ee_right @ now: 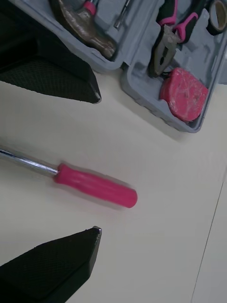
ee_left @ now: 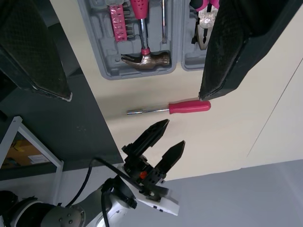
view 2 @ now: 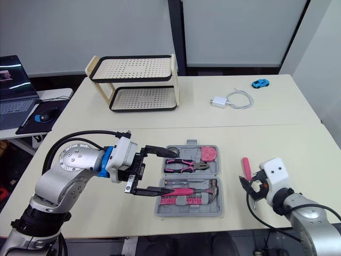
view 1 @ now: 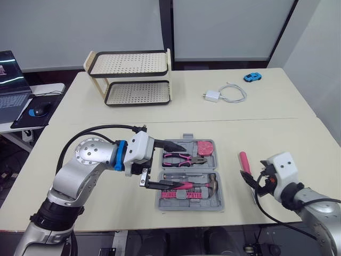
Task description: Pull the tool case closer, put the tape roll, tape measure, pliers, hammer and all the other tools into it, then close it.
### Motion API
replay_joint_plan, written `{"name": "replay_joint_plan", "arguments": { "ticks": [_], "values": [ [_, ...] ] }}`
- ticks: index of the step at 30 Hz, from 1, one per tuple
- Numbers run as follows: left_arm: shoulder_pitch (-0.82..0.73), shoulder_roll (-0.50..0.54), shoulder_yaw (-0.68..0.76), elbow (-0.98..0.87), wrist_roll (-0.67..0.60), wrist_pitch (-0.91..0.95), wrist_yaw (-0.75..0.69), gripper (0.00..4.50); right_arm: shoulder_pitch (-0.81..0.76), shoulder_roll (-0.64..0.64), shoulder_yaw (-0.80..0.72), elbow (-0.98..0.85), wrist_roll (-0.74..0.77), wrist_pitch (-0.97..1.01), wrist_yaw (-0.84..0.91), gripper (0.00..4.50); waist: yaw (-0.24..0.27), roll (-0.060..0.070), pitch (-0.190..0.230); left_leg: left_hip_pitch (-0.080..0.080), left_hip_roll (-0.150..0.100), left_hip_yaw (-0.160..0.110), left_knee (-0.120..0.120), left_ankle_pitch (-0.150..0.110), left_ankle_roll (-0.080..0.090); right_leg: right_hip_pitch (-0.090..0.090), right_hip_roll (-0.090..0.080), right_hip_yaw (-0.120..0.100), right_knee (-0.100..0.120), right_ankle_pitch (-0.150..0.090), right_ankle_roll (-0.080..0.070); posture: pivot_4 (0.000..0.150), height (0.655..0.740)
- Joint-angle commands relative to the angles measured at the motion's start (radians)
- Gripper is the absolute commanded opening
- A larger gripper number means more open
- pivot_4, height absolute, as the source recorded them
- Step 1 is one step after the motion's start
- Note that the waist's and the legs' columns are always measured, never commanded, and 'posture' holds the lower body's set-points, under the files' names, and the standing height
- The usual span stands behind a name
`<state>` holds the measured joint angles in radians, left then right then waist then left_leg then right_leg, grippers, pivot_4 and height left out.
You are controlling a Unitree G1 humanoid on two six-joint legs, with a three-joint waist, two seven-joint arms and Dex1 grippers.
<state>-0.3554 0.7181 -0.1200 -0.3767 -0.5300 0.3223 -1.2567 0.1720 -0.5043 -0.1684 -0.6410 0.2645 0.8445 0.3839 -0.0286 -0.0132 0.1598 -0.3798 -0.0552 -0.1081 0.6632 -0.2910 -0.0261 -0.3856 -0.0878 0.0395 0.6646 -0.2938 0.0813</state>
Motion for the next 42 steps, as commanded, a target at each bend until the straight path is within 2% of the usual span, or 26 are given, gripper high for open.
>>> {"name": "replay_joint_plan", "arguments": {
  "ticks": [1,12,23,27,35,36,42],
  "values": [
    [0.003,0.006,0.008,-0.031,-0.004,-0.003,0.005,4.5,-0.036,0.039,0.038,0.031,-0.035,0.035,-0.075,4.46,0.001,0.0,0.0,0.0,0.0,0.0,0.0,0.0,0.0,0.0,0.0,0.0,0.0,0.0,0.0,0.15,0.74],
    [0.02,0.023,0.009,-0.045,-0.002,0.007,0.003,4.5,-0.119,0.165,0.047,0.115,-0.05,0.147,-0.206,4.46,-0.001,0.0,0.0,0.0,0.0,0.0,0.0,0.0,0.0,-0.001,0.0,0.0,0.001,0.0,0.0,0.15,0.74],
    [0.04,0.019,0.005,-0.057,0.008,0.003,0.014,4.5,-0.123,0.185,0.035,0.175,-0.053,0.148,-0.227,4.46,-0.002,0.0,0.0,0.0,0.0,0.0,0.0,0.0,0.0,-0.002,0.0,0.001,0.001,0.0,0.0,0.15,0.74],
    [0.053,0.017,0.001,-0.051,0.02,-0.011,0.013,4.5,-0.114,0.181,0.044,0.184,-0.059,0.134,-0.224,3.59,-0.002,0.0,0.0,0.0,0.0,0.0,0.0,0.0,0.0,-0.002,0.0,0.0,0.001,0.0,0.0,0.15,0.74],
    [0.079,0.006,-0.016,-0.023,0.061,-0.06,0.005,4.5,-0.117,0.182,0.05,0.236,-0.069,0.094,-0.225,0.74,-0.002,0.0,0.0,0.0,0.0,0.0,0.0,0.0,0.0,-0.002,0.0,0.0,0.001,0.0,0.0,0.15,0.74],
    [0.082,0.005,-0.018,-0.022,0.064,-0.063,0.006,4.5,-0.118,0.182,0.051,0.24,-0.07,0.091,-0.225,0.59,-0.002,0.0,0.0,0.0,0.0,0.0,0.0,0.0,0.0,-0.001,0.0,0.0,0.001,0.0,0.0,0.15,0.74],
    [0.102,0.002,-0.022,-0.021,0.077,-0.082,0.005,4.5,-0.099,0.165,0.048,0.204,-0.06,0.115,-0.21,0.6,-0.002,0.001,0.0,0.0,0.0,0.0,0.0,0.0,0.0,-0.001,0.0,0.0,0.001,0.0,0.0,0.15,0.74]
  ]
}}
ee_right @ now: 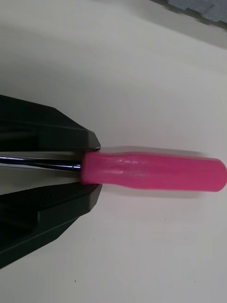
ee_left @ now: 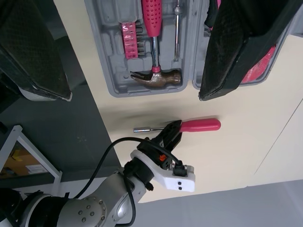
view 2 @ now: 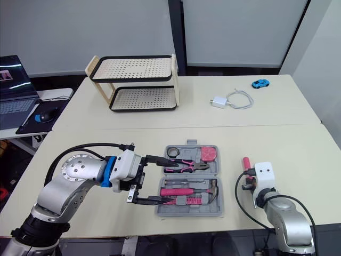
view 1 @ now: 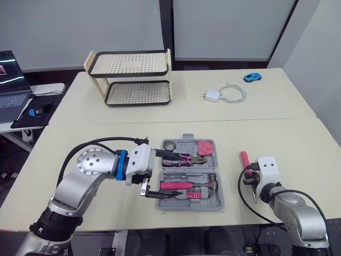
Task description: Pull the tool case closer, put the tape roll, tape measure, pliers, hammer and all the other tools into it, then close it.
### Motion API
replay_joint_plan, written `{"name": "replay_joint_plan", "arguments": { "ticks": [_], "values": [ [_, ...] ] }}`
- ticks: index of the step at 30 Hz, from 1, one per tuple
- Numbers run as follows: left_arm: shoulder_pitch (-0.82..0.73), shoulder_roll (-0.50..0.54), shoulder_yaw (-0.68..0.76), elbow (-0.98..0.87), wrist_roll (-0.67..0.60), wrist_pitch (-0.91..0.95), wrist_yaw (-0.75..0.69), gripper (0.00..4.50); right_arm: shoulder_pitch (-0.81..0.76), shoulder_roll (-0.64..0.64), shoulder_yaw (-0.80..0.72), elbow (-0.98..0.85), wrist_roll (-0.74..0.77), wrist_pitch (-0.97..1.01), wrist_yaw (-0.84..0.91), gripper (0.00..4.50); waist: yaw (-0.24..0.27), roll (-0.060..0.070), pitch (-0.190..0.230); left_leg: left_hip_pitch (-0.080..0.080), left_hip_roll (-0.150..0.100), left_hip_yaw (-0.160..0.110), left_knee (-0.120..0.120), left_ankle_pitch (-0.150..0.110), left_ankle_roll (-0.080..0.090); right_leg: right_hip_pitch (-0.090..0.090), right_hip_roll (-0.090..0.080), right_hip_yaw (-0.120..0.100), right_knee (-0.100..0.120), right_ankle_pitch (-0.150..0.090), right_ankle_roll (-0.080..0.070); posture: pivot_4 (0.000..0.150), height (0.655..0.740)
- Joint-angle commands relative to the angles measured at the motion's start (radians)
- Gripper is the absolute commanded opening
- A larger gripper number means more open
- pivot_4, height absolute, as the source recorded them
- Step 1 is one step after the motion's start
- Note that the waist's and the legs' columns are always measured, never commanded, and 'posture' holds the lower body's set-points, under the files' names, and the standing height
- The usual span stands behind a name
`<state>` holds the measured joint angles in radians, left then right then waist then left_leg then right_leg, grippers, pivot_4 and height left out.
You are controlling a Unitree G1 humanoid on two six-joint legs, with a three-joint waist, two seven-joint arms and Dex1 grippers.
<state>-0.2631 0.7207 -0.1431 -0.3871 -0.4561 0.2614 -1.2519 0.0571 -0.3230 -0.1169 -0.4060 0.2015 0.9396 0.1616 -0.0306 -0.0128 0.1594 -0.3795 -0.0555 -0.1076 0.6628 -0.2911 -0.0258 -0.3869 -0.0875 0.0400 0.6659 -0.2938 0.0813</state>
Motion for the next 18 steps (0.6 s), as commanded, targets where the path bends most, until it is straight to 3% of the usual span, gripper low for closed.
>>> {"name": "replay_joint_plan", "arguments": {
  "ticks": [1,4,11,18],
  "values": [
    [0.014,0.0,0.001,-0.01,0.004,-0.025,0.0,4.5,0.022,-0.022,-0.004,-0.043,0.005,0.031,0.017,0.6,0.0,0.0,0.0,0.0,0.0,0.0,0.0,0.0,0.0,0.0,0.0,0.0,0.0,0.0,0.0,0.15,0.74],
    [0.018,0.01,0.015,0.004,-0.003,-0.035,-0.015,4.5,0.05,-0.037,-0.011,-0.078,0.021,0.057,0.038,0.6,0.002,0.0,0.0,0.0,0.0,0.0,0.0,0.0,0.0,0.0,0.0,0.0,0.0,0.0,0.0,0.15,0.74],
    [0.01,0.012,0.023,0.041,-0.006,-0.057,-0.037,4.5,0.054,-0.035,-0.011,-0.077,0.028,0.06,0.044,3.0,0.001,0.0,0.0,0.0,0.0,0.0,0.0,0.0,0.0,0.0,0.0,0.0,0.0,0.0,0.0,0.15,0.74],
    [0.01,0.009,0.015,0.048,0.001,-0.071,-0.037,4.5,0.022,-0.027,0.001,-0.038,0.005,0.031,0.03,3.0,0.0,0.0,0.0,0.0,0.0,0.0,0.0,0.0,0.0,0.0,0.0,0.0,0.0,0.0,0.0,0.15,0.74]
  ]
}}
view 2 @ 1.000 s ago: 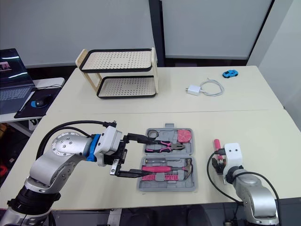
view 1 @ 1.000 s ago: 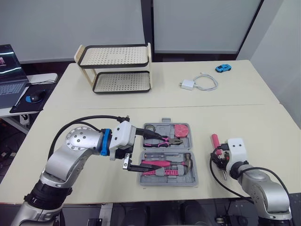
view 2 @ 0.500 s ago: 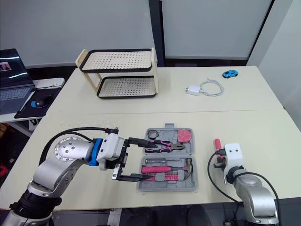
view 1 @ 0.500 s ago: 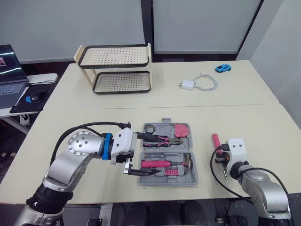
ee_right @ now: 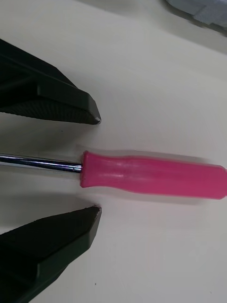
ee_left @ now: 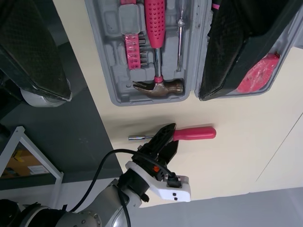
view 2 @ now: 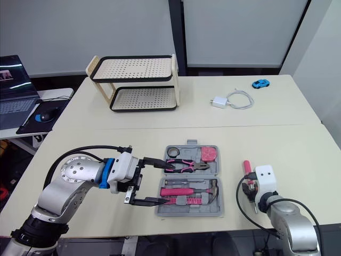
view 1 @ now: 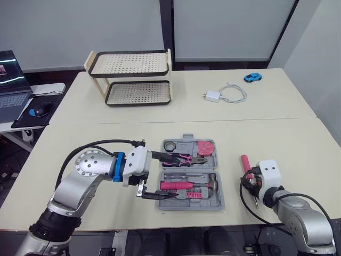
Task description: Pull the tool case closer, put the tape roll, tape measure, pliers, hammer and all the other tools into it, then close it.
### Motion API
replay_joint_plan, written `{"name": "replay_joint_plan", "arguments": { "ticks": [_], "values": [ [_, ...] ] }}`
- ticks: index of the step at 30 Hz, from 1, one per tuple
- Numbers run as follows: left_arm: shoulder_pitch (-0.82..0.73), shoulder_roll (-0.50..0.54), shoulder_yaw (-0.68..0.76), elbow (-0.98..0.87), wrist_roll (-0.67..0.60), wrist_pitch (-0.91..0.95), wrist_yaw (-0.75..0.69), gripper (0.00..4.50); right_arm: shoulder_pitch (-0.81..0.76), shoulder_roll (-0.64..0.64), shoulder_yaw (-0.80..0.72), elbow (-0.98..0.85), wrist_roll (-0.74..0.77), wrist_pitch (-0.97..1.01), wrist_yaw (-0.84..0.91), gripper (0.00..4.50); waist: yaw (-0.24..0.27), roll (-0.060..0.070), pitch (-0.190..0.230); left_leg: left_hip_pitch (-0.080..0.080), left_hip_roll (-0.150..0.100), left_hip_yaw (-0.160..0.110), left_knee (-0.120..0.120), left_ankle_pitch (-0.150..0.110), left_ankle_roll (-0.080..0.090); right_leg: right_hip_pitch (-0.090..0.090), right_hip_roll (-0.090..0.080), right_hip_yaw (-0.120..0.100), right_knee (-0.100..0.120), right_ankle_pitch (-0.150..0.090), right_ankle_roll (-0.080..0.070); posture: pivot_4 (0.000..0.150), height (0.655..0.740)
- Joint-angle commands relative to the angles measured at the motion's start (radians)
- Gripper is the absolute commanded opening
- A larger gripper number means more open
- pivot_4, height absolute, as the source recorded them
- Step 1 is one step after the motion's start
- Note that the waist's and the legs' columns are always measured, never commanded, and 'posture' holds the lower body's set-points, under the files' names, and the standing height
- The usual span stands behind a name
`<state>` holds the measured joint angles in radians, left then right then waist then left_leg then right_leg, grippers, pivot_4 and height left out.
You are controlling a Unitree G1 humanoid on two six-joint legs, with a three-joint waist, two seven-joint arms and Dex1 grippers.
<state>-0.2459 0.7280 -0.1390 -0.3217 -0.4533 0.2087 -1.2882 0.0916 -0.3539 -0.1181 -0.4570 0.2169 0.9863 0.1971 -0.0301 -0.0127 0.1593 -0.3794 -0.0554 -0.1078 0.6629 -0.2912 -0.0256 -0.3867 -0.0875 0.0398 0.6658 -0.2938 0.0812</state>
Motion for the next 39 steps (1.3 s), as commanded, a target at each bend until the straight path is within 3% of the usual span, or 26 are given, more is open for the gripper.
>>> {"name": "replay_joint_plan", "arguments": {
  "ticks": [1,8,11,16,17,25,34,39],
  "values": [
    [-0.006,0.001,0.009,-0.02,-0.001,-0.018,0.001,4.5,-0.016,0.005,0.003,0.017,-0.011,-0.017,-0.007,3.0,0.0,0.0,0.0,0.0,0.0,0.0,0.0,0.0,0.0,0.0,0.0,0.0,0.0,0.0,0.0,0.15,0.74],
    [0.01,-0.006,-0.004,-0.042,0.007,-0.018,0.019,4.5,-0.027,0.01,0.002,0.042,-0.012,-0.016,-0.007,3.0,0.0,0.0,0.0,0.0,0.0,0.0,0.0,0.0,0.0,0.0,0.0,0.0,0.0,0.0,0.0,0.15,0.74],
    [0.003,0.0,0.01,-0.035,-0.005,-0.015,0.011,4.5,-0.026,0.024,-0.009,0.041,-0.007,-0.015,-0.016,2.42,0.0,0.0,0.0,0.0,0.0,0.0,0.0,0.0,0.0,0.0,0.0,0.0,0.0,0.0,0.0,0.15,0.74],
    [-0.023,0.004,0.016,-0.049,-0.026,0.02,0.013,4.5,-0.016,0.036,-0.018,0.038,-0.007,-0.013,-0.025,0.71,0.0,0.0,0.0,0.0,0.0,0.0,0.0,0.0,0.0,0.0,0.0,0.0,0.0,0.0,0.0,0.15,0.74],
    [-0.035,0.005,0.016,-0.049,-0.03,0.029,0.013,4.5,-0.015,0.035,-0.018,0.037,-0.007,-0.014,-0.025,0.6,0.001,0.0,0.0,0.0,0.0,0.0,0.0,0.0,0.0,0.0,0.0,0.0,0.0,0.0,0.0,0.15,0.74],
    [-0.047,0.006,0.023,-0.084,-0.058,0.077,0.018,4.5,0.005,-0.036,0.007,-0.063,0.003,0.016,0.022,0.6,-0.001,0.0,0.0,-0.001,0.0,0.0,0.0,0.0,0.0,0.0,0.0,0.0,0.0,0.0,0.0,0.15,0.74],
    [0.003,0.006,0.066,-0.075,-0.06,-0.027,-0.015,4.5,-0.042,-0.306,0.108,-0.23,0.043,0.04,0.221,0.6,-0.001,0.0,0.0,0.0,0.0,0.0,0.0,0.0,0.0,0.0,0.0,0.0,0.0,0.0,0.0,0.15,0.74],
    [0.07,0.101,0.116,-0.056,-0.065,-0.046,-0.087,4.5,-0.124,-0.469,0.256,-0.323,0.07,0.025,0.37,0.6,-0.003,0.0,0.0,-0.001,0.001,0.0,0.0,0.0,0.0,0.0,0.0,0.0,-0.001,0.0,0.0,0.15,0.74]
  ]
}}
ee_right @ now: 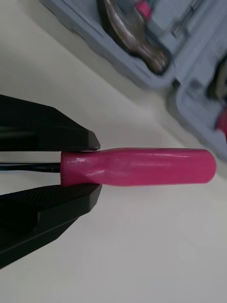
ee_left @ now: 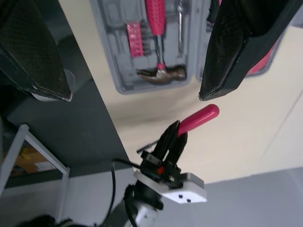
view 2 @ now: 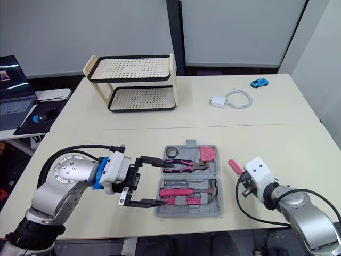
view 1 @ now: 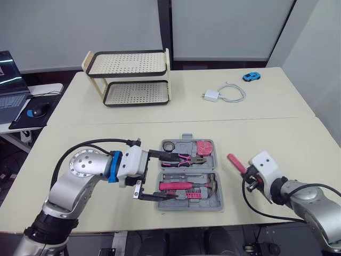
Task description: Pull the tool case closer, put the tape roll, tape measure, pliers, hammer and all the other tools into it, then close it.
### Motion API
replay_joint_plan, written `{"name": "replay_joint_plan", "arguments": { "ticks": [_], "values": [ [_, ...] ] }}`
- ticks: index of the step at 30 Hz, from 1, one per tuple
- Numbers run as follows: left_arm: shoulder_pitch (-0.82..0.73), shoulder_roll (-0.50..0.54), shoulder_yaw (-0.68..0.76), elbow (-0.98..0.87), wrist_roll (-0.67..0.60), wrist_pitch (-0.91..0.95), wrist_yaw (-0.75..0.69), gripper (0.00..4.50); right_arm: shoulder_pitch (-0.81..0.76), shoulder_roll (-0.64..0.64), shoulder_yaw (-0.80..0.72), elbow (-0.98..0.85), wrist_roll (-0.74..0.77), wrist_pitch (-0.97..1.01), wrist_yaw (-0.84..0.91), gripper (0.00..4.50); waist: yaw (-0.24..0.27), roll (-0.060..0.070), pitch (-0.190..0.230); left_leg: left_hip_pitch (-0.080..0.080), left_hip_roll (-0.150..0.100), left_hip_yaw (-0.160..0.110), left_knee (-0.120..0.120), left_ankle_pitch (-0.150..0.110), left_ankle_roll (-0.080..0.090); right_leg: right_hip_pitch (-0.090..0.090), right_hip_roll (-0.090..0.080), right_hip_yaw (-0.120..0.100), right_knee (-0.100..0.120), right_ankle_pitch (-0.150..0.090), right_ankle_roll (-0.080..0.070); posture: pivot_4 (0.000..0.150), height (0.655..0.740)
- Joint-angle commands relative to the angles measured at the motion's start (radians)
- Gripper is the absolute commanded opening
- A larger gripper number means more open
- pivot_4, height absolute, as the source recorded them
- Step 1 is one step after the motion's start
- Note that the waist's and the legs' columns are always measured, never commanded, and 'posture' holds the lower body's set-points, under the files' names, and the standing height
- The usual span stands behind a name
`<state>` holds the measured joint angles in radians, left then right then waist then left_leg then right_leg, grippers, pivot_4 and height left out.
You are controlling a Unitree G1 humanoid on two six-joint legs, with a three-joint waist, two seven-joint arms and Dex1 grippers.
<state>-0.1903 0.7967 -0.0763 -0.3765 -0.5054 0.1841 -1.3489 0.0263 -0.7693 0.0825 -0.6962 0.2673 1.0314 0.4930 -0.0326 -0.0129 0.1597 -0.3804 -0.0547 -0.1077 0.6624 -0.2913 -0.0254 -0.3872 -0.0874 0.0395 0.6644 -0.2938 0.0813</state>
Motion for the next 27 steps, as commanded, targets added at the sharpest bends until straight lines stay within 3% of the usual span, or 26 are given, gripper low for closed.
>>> {"name": "replay_joint_plan", "arguments": {
  "ticks": [1,14,27],
  "values": [
    [0.024,0.043,0.064,-0.001,-0.022,-0.021,-0.032,4.5,-0.083,-0.069,0.079,-0.096,0.025,-0.014,0.093,0.6,0.001,0.0,0.0,0.0,0.0,0.0,0.0,0.0,0.0,0.0,0.0,0.0,0.0,0.0,0.0,0.15,0.74],
    [0.167,0.164,0.182,0.07,-0.012,-0.11,-0.156,4.5,-0.485,0.007,0.486,-0.14,0.072,0.187,0.168,0.6,0.003,-0.001,0.001,-0.001,0.0,-0.002,0.0,0.0,0.0,-0.001,-0.001,-0.002,-0.001,0.0,0.0,0.15,0.74],
    [0.271,0.204,0.24,0.098,-0.005,-0.172,-0.21,4.5,-0.634,0.09,0.73,-0.116,0.046,0.288,0.101,0.6,0.001,0.0,0.001,-0.001,0.0,-0.002,0.0,0.0,0.0,-0.002,-0.001,-0.002,0.0,0.0,0.0,0.15,0.74]
  ]
}}
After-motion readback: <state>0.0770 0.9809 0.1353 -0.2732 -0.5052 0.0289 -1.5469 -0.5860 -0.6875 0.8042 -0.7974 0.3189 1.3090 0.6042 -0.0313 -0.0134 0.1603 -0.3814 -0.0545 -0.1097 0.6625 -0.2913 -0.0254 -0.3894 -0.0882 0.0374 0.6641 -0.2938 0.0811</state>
